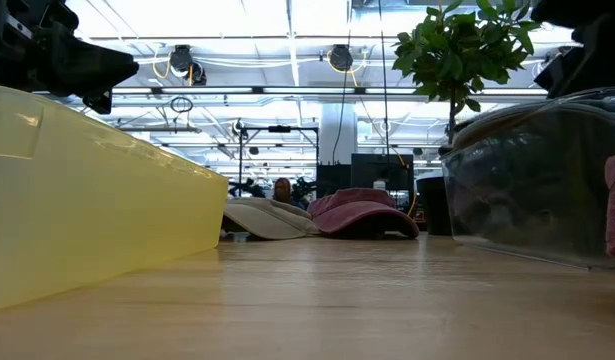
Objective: Pick & Place hat
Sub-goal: Put the blue cap into the transparent bin
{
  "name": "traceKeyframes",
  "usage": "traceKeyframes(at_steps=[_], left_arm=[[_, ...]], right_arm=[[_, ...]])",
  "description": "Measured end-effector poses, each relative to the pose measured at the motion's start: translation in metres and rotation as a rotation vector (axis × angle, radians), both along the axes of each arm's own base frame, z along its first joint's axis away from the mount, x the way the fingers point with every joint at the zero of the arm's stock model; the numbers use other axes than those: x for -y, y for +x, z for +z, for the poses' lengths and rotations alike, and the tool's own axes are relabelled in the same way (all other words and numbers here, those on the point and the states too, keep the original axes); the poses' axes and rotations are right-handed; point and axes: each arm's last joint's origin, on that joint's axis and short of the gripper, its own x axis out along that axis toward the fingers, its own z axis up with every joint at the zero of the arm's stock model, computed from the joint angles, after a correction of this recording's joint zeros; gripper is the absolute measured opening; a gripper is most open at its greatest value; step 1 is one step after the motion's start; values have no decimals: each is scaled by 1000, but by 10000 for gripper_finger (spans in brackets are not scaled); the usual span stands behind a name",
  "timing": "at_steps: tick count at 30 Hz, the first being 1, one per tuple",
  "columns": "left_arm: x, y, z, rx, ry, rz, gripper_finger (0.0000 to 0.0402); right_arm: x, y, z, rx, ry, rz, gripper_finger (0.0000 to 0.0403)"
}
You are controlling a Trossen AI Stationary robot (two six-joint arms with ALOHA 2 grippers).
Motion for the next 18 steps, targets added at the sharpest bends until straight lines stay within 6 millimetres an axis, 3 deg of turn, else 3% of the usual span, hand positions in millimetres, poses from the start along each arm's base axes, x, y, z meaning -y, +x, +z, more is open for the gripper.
traceKeyframes(at_steps=[10,18], left_arm=[[0,0,0,0,-2,0,61],[0,0,0,-1,-1,0,61]], right_arm=[[2,18,-23,-186,-3,12,20],[5,19,-34,-296,0,12,2]])
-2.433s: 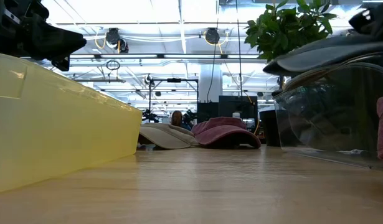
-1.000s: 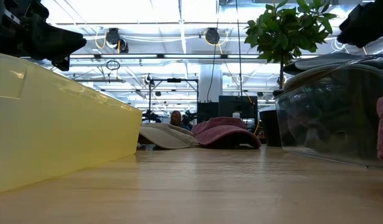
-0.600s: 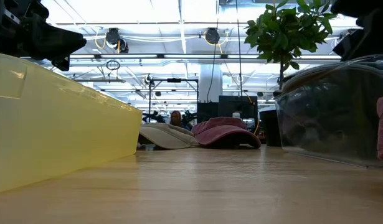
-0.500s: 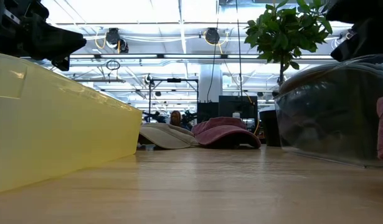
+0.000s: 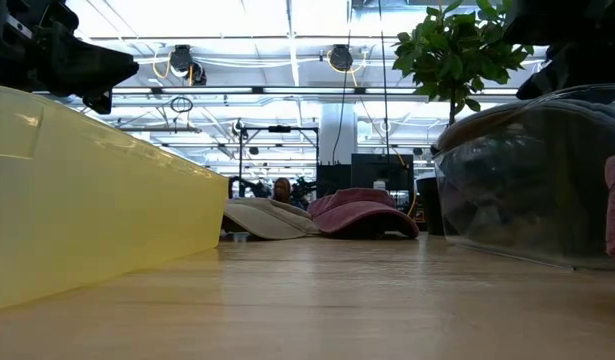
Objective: Pick & Place hat
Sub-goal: Put the blue cap into the transparent bin
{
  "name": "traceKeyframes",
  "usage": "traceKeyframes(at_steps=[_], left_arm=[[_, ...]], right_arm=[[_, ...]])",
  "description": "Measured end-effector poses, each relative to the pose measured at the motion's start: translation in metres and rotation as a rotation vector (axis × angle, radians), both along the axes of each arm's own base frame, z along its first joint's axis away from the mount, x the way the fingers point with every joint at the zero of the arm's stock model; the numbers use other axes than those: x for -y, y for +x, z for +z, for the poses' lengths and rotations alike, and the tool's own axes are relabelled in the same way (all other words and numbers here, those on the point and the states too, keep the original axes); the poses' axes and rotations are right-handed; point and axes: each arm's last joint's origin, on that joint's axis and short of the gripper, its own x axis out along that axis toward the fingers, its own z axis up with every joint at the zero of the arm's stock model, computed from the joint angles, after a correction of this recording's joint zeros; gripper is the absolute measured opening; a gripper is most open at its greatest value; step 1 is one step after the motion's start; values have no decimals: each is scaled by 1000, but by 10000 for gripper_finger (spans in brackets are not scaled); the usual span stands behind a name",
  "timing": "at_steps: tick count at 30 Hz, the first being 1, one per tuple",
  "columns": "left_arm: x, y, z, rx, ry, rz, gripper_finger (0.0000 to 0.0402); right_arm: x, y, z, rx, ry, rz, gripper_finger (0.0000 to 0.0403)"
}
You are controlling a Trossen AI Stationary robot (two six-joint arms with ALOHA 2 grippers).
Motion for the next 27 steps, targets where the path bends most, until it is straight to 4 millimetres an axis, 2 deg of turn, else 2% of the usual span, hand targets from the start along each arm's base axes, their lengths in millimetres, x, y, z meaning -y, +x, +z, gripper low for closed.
traceKeyframes(at_steps=[7,13,18,27], left_arm=[[0,0,0,0,1,0,61],[0,0,0,1,2,0,60],[0,0,0,-1,3,0,61],[0,0,0,-1,7,1,60]], right_arm=[[6,-5,-8,-54,-15,-37,1],[8,-7,-11,-29,-39,-26,1],[10,-10,7,107,-15,37,1],[26,-35,41,300,39,76,2]])
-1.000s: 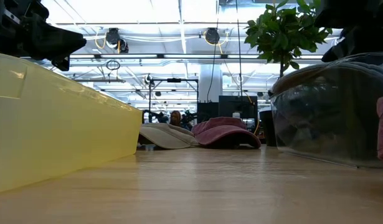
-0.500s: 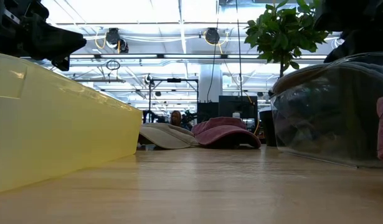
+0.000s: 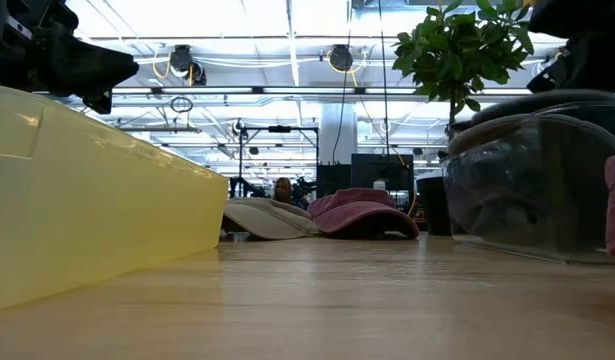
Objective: Pick & Place hat
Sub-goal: Put the blue cap into the transparent bin, then put the left brown cap into the yellow bin
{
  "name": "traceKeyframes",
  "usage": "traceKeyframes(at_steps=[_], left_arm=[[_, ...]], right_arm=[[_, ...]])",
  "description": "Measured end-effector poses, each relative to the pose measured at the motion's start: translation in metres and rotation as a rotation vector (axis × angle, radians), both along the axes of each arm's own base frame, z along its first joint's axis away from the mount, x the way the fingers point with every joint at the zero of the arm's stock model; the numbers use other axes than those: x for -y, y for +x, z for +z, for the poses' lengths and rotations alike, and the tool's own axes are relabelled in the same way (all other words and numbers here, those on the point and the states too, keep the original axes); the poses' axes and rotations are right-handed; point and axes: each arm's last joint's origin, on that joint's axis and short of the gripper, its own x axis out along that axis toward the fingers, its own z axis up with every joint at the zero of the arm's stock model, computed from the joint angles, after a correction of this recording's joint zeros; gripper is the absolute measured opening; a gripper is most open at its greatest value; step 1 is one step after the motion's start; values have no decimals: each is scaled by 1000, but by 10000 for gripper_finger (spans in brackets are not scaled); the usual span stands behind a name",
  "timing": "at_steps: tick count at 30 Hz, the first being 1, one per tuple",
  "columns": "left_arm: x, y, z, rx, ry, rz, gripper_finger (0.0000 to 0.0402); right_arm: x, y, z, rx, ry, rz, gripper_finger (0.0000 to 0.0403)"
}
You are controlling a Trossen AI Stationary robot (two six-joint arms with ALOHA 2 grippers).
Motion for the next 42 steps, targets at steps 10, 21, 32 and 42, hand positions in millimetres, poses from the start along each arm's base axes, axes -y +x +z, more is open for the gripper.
traceKeyframes(at_steps=[10,21,32,42], left_arm=[[-1,0,0,-2,-1,18,60],[-1,0,0,-2,-1,18,60],[-1,0,0,-3,-1,18,60],[-1,0,0,-4,0,18,60]], right_arm=[[2,-6,8,38,63,31,2],[-5,6,-10,-93,-13,13,56],[-5,6,1,-51,32,38,203],[2,-8,39,128,30,141,225]])
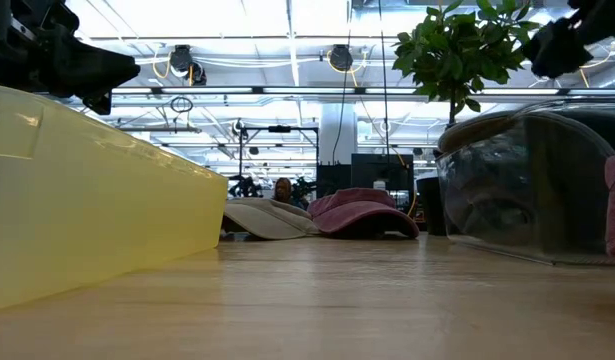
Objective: Pick & Place hat
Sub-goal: Put the left brown cap into the yellow bin
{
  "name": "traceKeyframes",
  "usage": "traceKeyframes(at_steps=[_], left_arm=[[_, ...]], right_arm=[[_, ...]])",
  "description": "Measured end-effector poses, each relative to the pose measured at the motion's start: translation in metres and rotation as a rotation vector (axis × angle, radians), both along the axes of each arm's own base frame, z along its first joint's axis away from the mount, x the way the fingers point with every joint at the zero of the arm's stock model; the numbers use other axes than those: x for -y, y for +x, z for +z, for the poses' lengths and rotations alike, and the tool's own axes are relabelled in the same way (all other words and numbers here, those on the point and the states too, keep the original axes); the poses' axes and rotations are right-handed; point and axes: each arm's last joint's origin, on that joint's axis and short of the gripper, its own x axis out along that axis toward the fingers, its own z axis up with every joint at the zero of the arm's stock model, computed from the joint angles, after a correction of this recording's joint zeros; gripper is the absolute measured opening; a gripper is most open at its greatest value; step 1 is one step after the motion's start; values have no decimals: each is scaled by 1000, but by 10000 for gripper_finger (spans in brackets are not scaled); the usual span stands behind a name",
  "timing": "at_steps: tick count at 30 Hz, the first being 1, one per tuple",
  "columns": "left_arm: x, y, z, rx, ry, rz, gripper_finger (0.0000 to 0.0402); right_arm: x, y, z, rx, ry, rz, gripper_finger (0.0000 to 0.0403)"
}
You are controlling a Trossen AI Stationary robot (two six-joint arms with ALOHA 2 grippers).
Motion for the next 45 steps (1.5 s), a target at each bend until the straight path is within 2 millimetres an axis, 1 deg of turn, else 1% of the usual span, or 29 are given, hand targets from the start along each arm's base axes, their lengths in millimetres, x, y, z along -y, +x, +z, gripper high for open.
traceKeyframes(at_steps=[3,6,10,13,16,19,20,25,29,33,36,41,45], left_arm=[[0,0,0,0,0,0,61],[0,0,0,0,0,0,61],[0,0,0,0,0,0,61],[0,0,0,-4,1,0,61],[0,0,-1,-5,1,0,61],[0,0,-1,-12,2,0,61],[0,0,-1,-12,2,0,61],[0,0,-1,-11,4,0,60],[-2,0,-1,-13,32,60,60],[-4,0,-2,-27,13,150,60],[-5,0,-2,-26,11,163,60],[-6,-1,2,10,9,204,60],[-7,-1,1,1,44,242,60]], right_arm=[[5,-7,7,61,-16,27,222],[10,-13,13,121,-44,2,214],[16,-19,14,216,-152,-26,189],[18,-20,4,321,-210,3,148],[17,-18,-19,426,-222,34,88],[20,-18,-39,473,-207,15,22],[22,-20,-43,493,-206,10,11],[26,-29,-49,669,-203,20,12],[31,-36,-50,747,-153,5,2],[31,-40,-57,755,-137,41,1],[32,-42,-58,776,-124,42,1],[31,-41,-66,755,-164,57,1],[32,-41,-66,754,-167,58,1]])
